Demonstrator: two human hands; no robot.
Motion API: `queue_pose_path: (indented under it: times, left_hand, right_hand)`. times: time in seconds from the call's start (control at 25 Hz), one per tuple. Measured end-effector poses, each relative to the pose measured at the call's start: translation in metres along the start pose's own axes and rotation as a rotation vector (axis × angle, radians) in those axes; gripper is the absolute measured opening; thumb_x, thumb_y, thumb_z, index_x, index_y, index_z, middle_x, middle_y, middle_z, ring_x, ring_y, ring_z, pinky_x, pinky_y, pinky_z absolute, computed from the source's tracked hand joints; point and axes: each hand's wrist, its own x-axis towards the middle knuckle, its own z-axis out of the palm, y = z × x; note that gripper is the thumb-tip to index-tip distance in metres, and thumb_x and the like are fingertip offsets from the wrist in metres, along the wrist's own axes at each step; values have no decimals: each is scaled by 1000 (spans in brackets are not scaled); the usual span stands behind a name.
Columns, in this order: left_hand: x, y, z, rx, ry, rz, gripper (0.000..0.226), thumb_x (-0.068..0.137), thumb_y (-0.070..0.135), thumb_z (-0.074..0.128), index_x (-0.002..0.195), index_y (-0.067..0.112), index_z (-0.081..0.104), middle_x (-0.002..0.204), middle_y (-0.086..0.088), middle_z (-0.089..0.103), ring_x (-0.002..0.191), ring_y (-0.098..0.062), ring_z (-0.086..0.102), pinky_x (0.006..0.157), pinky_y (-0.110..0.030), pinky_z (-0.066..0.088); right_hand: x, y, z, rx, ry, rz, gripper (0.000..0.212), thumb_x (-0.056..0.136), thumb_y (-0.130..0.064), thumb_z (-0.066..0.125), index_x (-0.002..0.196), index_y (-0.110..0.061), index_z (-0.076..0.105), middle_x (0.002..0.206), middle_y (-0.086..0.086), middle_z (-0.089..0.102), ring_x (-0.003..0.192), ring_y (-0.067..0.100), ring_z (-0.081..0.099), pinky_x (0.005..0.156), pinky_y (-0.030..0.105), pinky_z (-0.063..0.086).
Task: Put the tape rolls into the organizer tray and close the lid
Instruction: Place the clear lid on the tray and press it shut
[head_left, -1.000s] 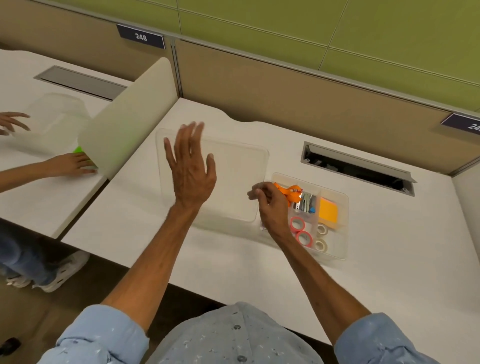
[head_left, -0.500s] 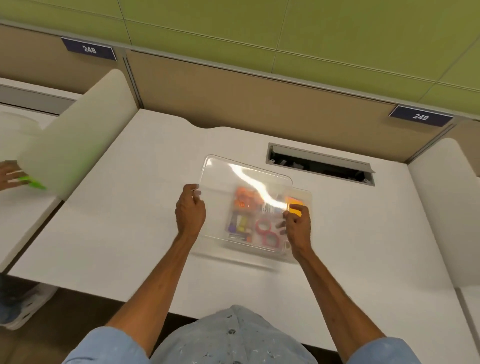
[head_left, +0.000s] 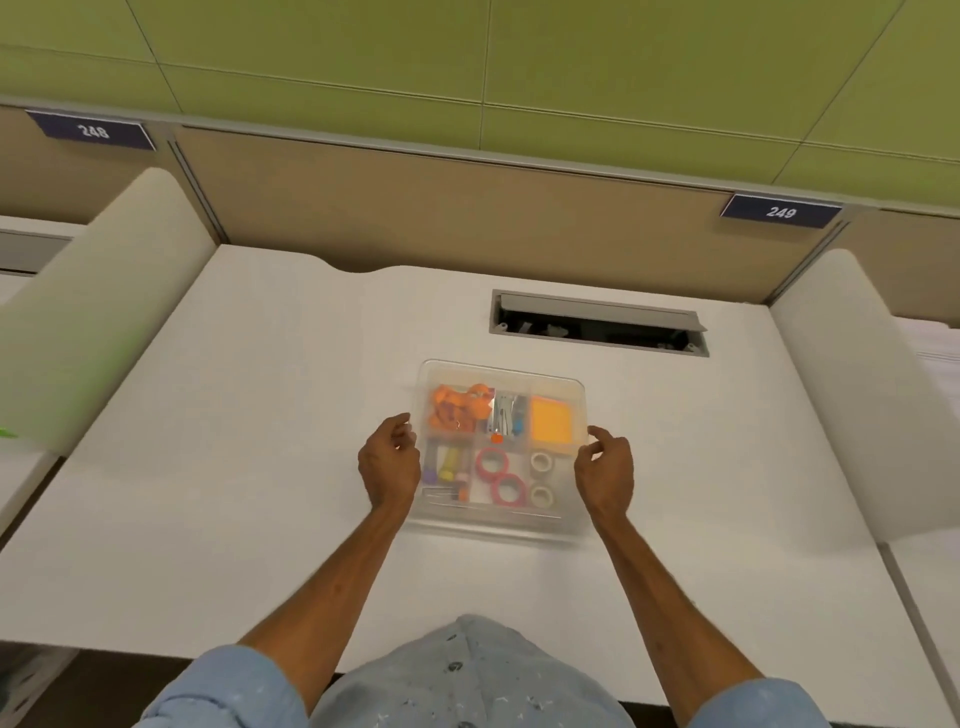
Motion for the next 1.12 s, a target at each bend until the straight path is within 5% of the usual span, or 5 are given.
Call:
queue_pose_path:
  times: [0.24, 0.56, 0.76, 0.96, 1.12]
  left_hand:
    - [2, -1, 11, 121, -69, 32, 41, 101, -6, 61, 140, 5, 70, 136, -15, 76, 128, -35, 72, 115, -50, 56]
    - [10, -6, 16, 149, -112, 11, 39, 103, 0, 65, 141, 9, 67, 137, -13, 75, 115, -34, 75, 105, -53, 62]
    - [9, -8, 17, 224, -165, 36, 45, 102, 5, 66, 147, 12, 60, 141, -12, 69, 118, -35, 71, 103, -54, 61]
    - [-1, -13, 21, 327, -233, 97, 59, 103, 13, 68, 157, 8, 46, 156, -16, 55, 143, -37, 54, 114, -56, 54]
    - [-12, -21, 20, 495, -326, 283, 71, 112, 28, 54, 171, 11, 20, 181, -12, 18, 167, -33, 21, 136, -54, 24]
  right_hand:
    - [5, 2, 5, -16, -23, 26, 40, 107, -9, 52, 146, -8, 62, 135, 16, 58, 125, 33, 64, 103, 44, 57]
    - [10, 4, 9, 37, -10, 42, 40, 105, 2, 51, 143, -2, 63, 139, 17, 56, 125, 35, 65, 111, 43, 54]
    - [9, 8, 12, 53, -5, 34, 34, 107, 0, 49, 134, -3, 69, 125, 21, 70, 118, 39, 67, 103, 47, 57]
    - [14, 9, 9, 178, -35, 92, 33, 105, 4, 49, 127, -3, 73, 119, 17, 77, 114, 38, 71, 102, 46, 59]
    - [1, 4, 10, -83, 11, -7, 40, 110, -9, 50, 149, -8, 58, 143, 14, 63, 135, 34, 58, 112, 48, 51]
